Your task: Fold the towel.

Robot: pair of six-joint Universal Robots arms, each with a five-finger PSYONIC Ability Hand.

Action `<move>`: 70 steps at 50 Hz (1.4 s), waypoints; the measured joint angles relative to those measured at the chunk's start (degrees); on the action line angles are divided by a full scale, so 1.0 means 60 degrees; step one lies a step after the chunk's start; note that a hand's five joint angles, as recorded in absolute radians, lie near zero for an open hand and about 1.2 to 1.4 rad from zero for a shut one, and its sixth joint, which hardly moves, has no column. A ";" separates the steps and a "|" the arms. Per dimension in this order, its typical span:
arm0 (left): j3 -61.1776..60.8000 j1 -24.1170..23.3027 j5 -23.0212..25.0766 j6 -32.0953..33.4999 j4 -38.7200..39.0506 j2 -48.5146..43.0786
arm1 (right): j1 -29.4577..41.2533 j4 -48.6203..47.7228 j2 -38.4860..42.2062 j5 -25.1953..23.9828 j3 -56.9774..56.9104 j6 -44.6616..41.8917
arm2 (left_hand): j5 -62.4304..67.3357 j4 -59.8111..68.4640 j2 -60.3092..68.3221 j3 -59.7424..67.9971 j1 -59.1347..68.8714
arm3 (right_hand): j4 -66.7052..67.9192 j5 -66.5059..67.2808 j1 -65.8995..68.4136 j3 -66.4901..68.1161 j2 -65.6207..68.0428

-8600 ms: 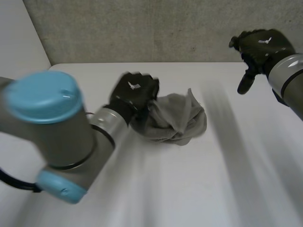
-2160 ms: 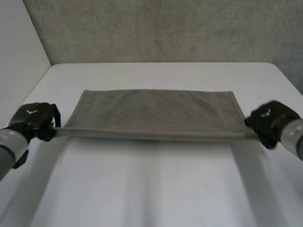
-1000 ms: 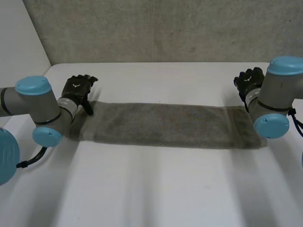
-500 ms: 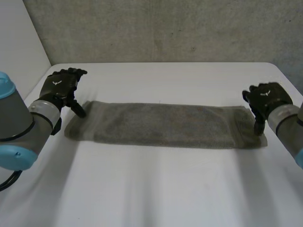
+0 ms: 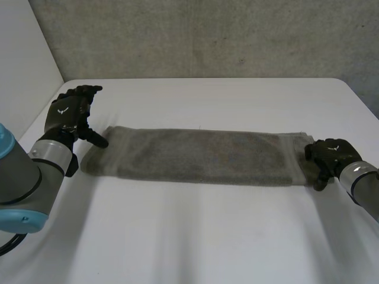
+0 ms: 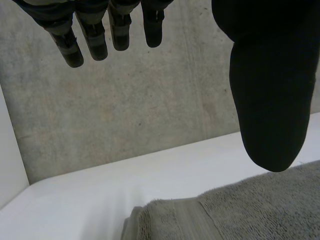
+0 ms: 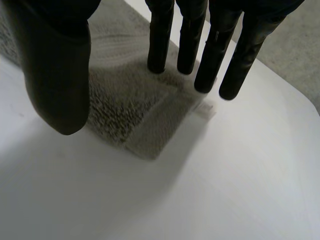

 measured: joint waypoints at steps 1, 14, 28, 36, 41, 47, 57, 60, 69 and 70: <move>-0.0034 0.0002 -0.0001 -0.0002 0.0066 0.0028 | -0.0032 -0.0040 0.0083 0.0001 -0.0031 -0.0017 | 0.0000 0.0000 0.0000 0.0000 0.0000 | 0.0423 0.0362 0.0455 0.0425 0.0448; -0.0141 0.0015 -0.0008 -0.0029 0.0216 0.0207 | -0.0556 -0.0073 0.0542 0.0517 -0.0431 -0.0166 | -0.0001 -0.0002 0.0000 0.0000 0.0000 | 0.7810 0.7614 0.7562 0.7762 0.7591; -0.0149 0.0077 -0.0020 -0.0048 0.0202 0.0230 | -0.1766 -0.0043 -0.0142 0.2532 -0.1428 -0.3215 | 0.0000 -0.0005 -0.0001 -0.0001 -0.0001 | 0.7814 0.7638 0.7636 0.7790 0.7591; -0.0183 0.0063 -0.0020 -0.0046 0.0205 0.0258 | 0.1627 -0.0083 -0.0550 0.2637 -0.2893 -0.2916 | 0.0000 -0.0006 -0.0001 -0.0001 -0.0002 | 0.7817 0.7651 0.7655 0.7871 0.7595; -0.0219 0.0042 -0.0012 -0.0039 0.0211 0.0266 | 0.4016 -0.0108 0.0042 0.2543 -0.3639 -0.2851 | 0.0000 -0.0006 -0.0001 -0.0001 -0.0002 | 0.7818 0.7651 0.7656 0.7898 0.7689; -0.0275 0.0008 -0.0004 -0.0020 0.0230 0.0312 | 0.6576 -0.0142 0.1723 0.2420 -0.4497 -0.3143 | 0.0000 -0.0006 -0.0002 -0.0001 -0.0008 | 0.7818 0.7652 0.7656 0.7898 0.7689; -0.0392 -0.0197 0.0009 0.0048 0.0349 0.0362 | 0.7804 -0.0156 0.3166 0.2033 -0.4870 -0.3462 | 0.0000 -0.0006 -0.0002 -0.0001 -0.0008 | 0.2263 0.1954 0.2214 0.2244 0.2107; -0.0420 -0.0301 0.0011 0.0071 0.0404 0.0350 | 0.7735 -0.0170 0.2857 0.1905 -0.4591 -0.3158 | 0.0000 -0.0006 -0.0002 -0.0001 -0.0009 | -0.1764 -0.2036 -0.1795 -0.1836 -0.1901; -0.0436 -0.0787 0.0026 0.0116 0.0484 0.0310 | 0.6309 -0.0260 0.0567 0.1798 -0.2586 -0.0945 | 0.0000 -0.0006 -0.0002 -0.0001 -0.0009 | -0.2473 -0.2784 -0.2700 -0.2688 -0.2582; -0.0428 -0.0895 0.0028 0.0125 0.0486 0.0310 | 0.5931 -0.0271 0.0129 0.1765 -0.2125 -0.0497 | 0.0000 -0.0006 -0.0002 -0.0001 -0.0009 | -0.2473 -0.2784 -0.2701 -0.2688 -0.2578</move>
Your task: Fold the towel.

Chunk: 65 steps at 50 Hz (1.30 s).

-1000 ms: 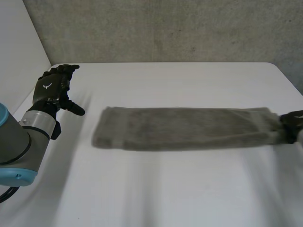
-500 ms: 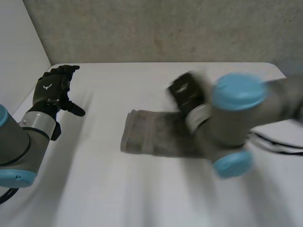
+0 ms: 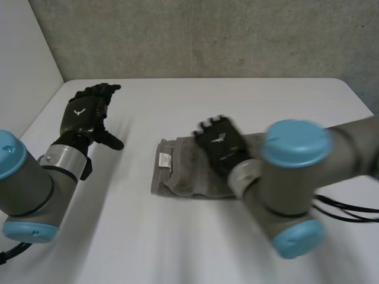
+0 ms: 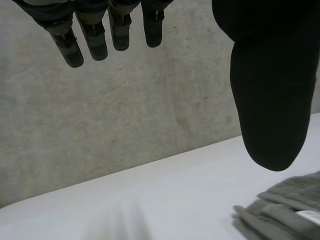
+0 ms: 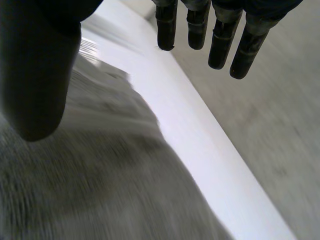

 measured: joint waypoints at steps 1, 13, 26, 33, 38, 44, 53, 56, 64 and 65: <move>0.0014 -0.0104 0.0005 0.0007 0.0001 -0.0001 | -0.0306 -0.0005 -0.0334 -0.0046 0.0375 0.0352 | 0.0000 0.0000 0.0000 0.0000 0.0000 | 0.0000 0.0001 -0.0001 0.0000 0.0000; 0.0402 -0.1324 0.0004 0.0032 0.0005 -0.0238 | -0.3250 -0.0165 -0.1359 -0.1269 0.3495 0.1849 | 0.0000 0.0000 0.0000 0.0000 0.0000 | 0.0307 0.0599 0.0543 0.0488 0.0404; 0.0387 -0.1458 -0.0007 0.0017 -0.0025 0.0009 | -0.3823 -0.1194 -0.0697 -0.0722 0.3329 0.0461 | 0.0000 0.0000 0.0000 0.0000 0.0000 | 1.0286 1.0502 1.0292 1.0485 0.9753; 0.0716 -0.1344 -0.0011 -0.0021 -0.0114 0.0757 | -0.2503 -0.1370 -0.1053 -0.0158 0.2167 -0.1089 | 0.0000 0.0000 0.0000 0.0000 0.0000 | 1.0289 1.0519 1.0430 1.0488 0.9806; 0.1348 -0.1167 -0.0030 -0.0090 -0.0271 0.1177 | -0.0316 -0.1092 -0.0378 -0.0177 0.0707 -0.3065 | 0.0000 0.0000 0.0000 0.0000 0.0000 | 1.0290 1.0522 1.0430 1.0487 0.9979; 0.1917 -0.0947 -0.0070 -0.0180 -0.0627 0.1289 | 0.1537 -0.0453 0.1127 -0.0475 -0.0615 -0.5426 | 0.0000 0.0000 0.0000 0.0000 -0.0001 | 1.0290 1.0522 1.0430 1.0487 0.9979; 0.2022 -0.0835 -0.0083 -0.0589 -0.0832 0.1210 | 0.2277 -0.0230 0.1973 -0.0608 -0.0864 -0.5979 | 0.0000 -0.0001 0.0000 0.0000 -0.0001 | 0.1334 0.1591 0.1513 0.1503 0.1216; 0.1993 -0.0835 -0.0082 -0.0702 -0.0829 0.1156 | 0.2096 -0.0567 0.1360 -0.0318 -0.0588 -0.5075 | 0.0000 -0.0001 0.0000 -0.0001 -0.0001 | -0.0009 0.0024 0.0110 0.0007 0.0031; 0.2009 -0.0932 -0.0099 -0.0784 -0.0938 0.1013 | 0.0727 -0.1521 -0.1256 0.0108 0.0815 -0.0277 | 0.0000 -0.0001 0.0000 -0.0001 -0.0002 | -0.0009 -0.0008 0.0003 -0.0008 0.0029; 0.2015 -0.0945 -0.0099 -0.0783 -0.0971 0.0992 | 0.0595 -0.1520 -0.1394 0.0098 0.0907 0.0108 | 0.0000 -0.0001 0.0000 -0.0001 -0.0002 | -0.0009 -0.0008 0.0003 -0.0008 0.0029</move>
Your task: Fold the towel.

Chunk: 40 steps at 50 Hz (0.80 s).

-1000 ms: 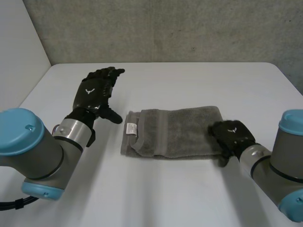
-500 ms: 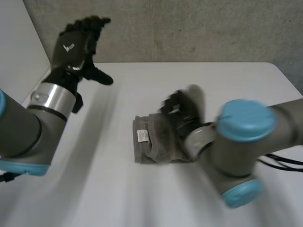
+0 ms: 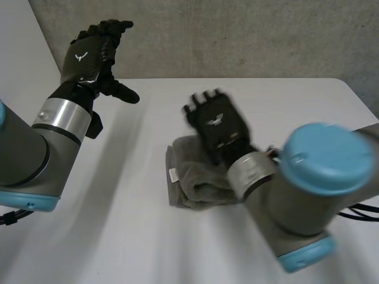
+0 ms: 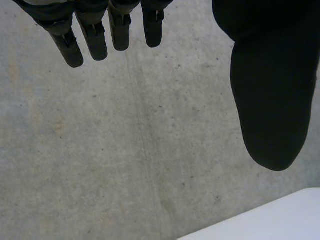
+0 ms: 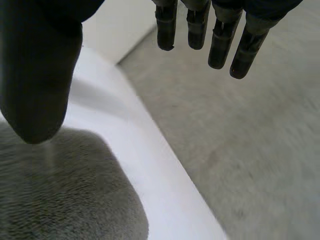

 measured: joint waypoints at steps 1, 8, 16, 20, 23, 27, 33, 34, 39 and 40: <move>0.0018 -0.0023 0.0000 0.0002 -0.0075 -0.0048 | -0.0314 0.0029 -0.0268 -0.0033 0.0189 0.0848 | 0.0000 0.0000 0.0000 0.0000 0.0000 | 0.0000 0.0000 -0.0001 0.0000 0.0000; 0.0264 -0.0477 0.0014 0.0013 -0.0837 -0.0758 | -0.1876 0.0937 -0.0528 -0.0857 0.0549 0.3929 | 0.0000 -0.0002 0.0000 0.0000 -0.0001 | 0.0000 0.0000 -0.0002 0.0000 0.0000; 0.0753 -0.1575 -0.0021 0.0015 -0.1728 -0.2561 | -0.2945 0.1763 0.0812 -0.2622 0.0060 0.5713 | 0.0000 -0.0002 0.0000 0.0000 -0.0005 | 0.0000 0.0000 -0.0002 -0.0001 0.0000; 0.1020 -0.1955 -0.0061 0.0028 -0.1832 -0.3522 | -0.3089 0.1816 0.1548 -0.2992 -0.0221 0.6027 | 0.0000 -0.0002 0.0000 -0.0001 -0.0005 | -0.0001 -0.0001 -0.0003 -0.0001 0.0000; 0.1171 -0.2076 -0.0083 0.0047 -0.1855 -0.4070 | -0.3102 0.1812 0.1932 -0.3028 -0.0341 0.6040 | -0.0001 -0.0002 0.0000 -0.0001 -0.0005 | -0.0001 -0.0001 -0.0003 -0.0001 0.0000; 0.1331 -0.2146 -0.0098 0.0078 -0.1920 -0.4643 | -0.3078 0.1845 0.2345 -0.2983 -0.0512 0.5848 | 0.0000 -0.0002 0.0000 0.0000 -0.0005 | -0.0001 -0.0001 -0.0003 -0.0001 0.0000; 0.1488 -0.2137 -0.0110 0.0114 -0.2271 -0.4501 | -0.2999 0.2209 0.2049 -0.2782 -0.0659 0.5095 | -0.0001 -0.0002 0.0000 0.0000 -0.0005 | 0.0000 -0.0001 -0.0003 -0.0001 0.0000; 0.1500 -0.2135 -0.0109 0.0116 -0.2304 -0.4423 | -0.2994 0.2245 0.1946 -0.2753 -0.0663 0.5029 | -0.0001 -0.0002 0.0000 0.0000 -0.0005 | 0.0000 -0.0001 -0.0003 -0.0001 0.0000; 0.1655 -0.2043 -0.0112 0.0133 -0.2748 -0.3122 | -0.2965 0.2522 0.0449 -0.2306 -0.0684 0.4568 | -0.0001 -0.0002 0.0000 0.0000 -0.0005 | -0.0001 -0.0001 -0.0004 -0.0002 0.0000; 0.1729 -0.1992 -0.0114 0.0136 -0.2892 -0.2706 | -0.2969 0.2564 0.0054 -0.2163 -0.0696 0.4525 | -0.0001 -0.0002 0.0000 0.0000 -0.0005 | -0.0001 -0.0001 -0.0004 -0.0002 0.0000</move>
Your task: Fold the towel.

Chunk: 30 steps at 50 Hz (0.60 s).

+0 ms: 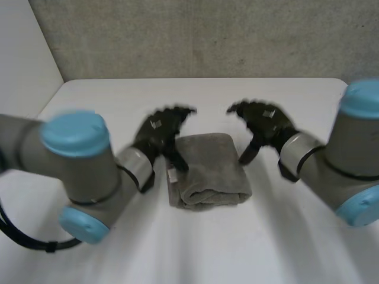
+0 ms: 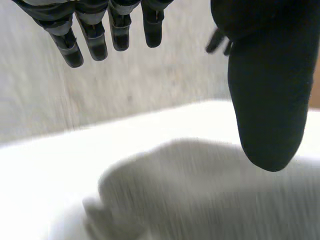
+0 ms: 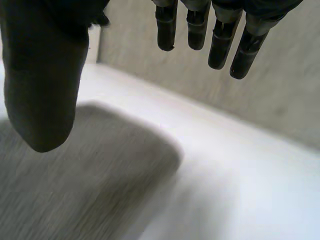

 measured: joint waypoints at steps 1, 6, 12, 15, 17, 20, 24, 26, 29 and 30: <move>0.0037 0.0031 -0.0003 0.0002 -0.0089 0.0214 | 0.0001 0.0014 -0.0207 0.0094 -0.0009 -0.0016 | 0.0000 0.0000 0.0000 -0.0001 0.0000 | 0.0001 0.0000 0.0000 0.0000 0.0000; 0.0495 0.0497 -0.0078 0.0008 -0.1042 0.1936 | -0.0043 0.0157 -0.1858 0.1007 -0.0122 -0.0076 | 0.0000 0.0000 0.0000 0.0000 0.0000 | 0.0000 0.0000 0.0000 0.0000 0.0000; 0.1241 0.1256 -0.0231 0.0008 -0.2670 0.3288 | -0.0213 0.0670 -0.3045 0.2320 -0.0388 -0.0449 | 0.0000 -0.0001 -0.0001 -0.0010 0.0000 | 0.0000 0.0000 -0.0001 0.0000 0.0000; 0.1545 0.1474 -0.0292 0.0016 -0.3377 0.3670 | -0.0335 0.1051 -0.3227 0.2743 -0.0619 -0.0810 | 0.0000 -0.0001 -0.0002 -0.0011 0.0000 | 0.0000 0.0000 0.0000 0.0000 0.0000; 0.1693 0.1559 -0.0360 0.0025 -0.3771 0.3841 | -0.0407 0.1297 -0.3264 0.2906 -0.0775 -0.1018 | 0.0000 -0.0001 -0.0001 -0.0011 0.0000 | 0.0000 0.0000 -0.0001 0.0000 0.0000; 0.1825 0.1633 -0.0528 0.0062 -0.4205 0.3974 | -0.0475 0.1592 -0.3254 0.3004 -0.0955 -0.1218 | 0.0000 -0.0001 -0.0001 -0.0011 0.0000 | 0.0000 0.0000 -0.0001 0.0000 0.0000; 0.1906 0.1673 -0.0801 0.0219 -0.4562 0.4044 | -0.0509 0.1821 -0.3216 0.2999 -0.1098 -0.1327 | 0.0000 -0.0001 -0.0001 -0.0011 0.0000 | 0.0000 0.0000 -0.0001 0.0000 0.0000; 0.1917 0.1676 -0.0900 0.0353 -0.4639 0.4047 | -0.0504 0.1883 -0.3198 0.2974 -0.1126 -0.1344 | 0.0000 -0.0001 -0.0001 -0.0011 0.0000 | 0.0000 0.0000 -0.0001 0.0000 0.0000; 0.1918 0.1673 -0.0999 0.0597 -0.4682 0.4039 | -0.0481 0.1963 -0.3178 0.2929 -0.1151 -0.1355 | 0.0000 -0.0001 -0.0001 -0.0011 0.0000 | 0.0000 0.0000 0.0000 0.0000 0.0000; 0.1917 0.1672 -0.1011 0.0636 -0.4681 0.4037 | -0.0476 0.1975 -0.3175 0.2919 -0.1152 -0.1355 | 0.0007 -0.0001 -0.0001 -0.0011 0.0000 | 0.0000 0.0000 -0.0001 0.0000 0.0000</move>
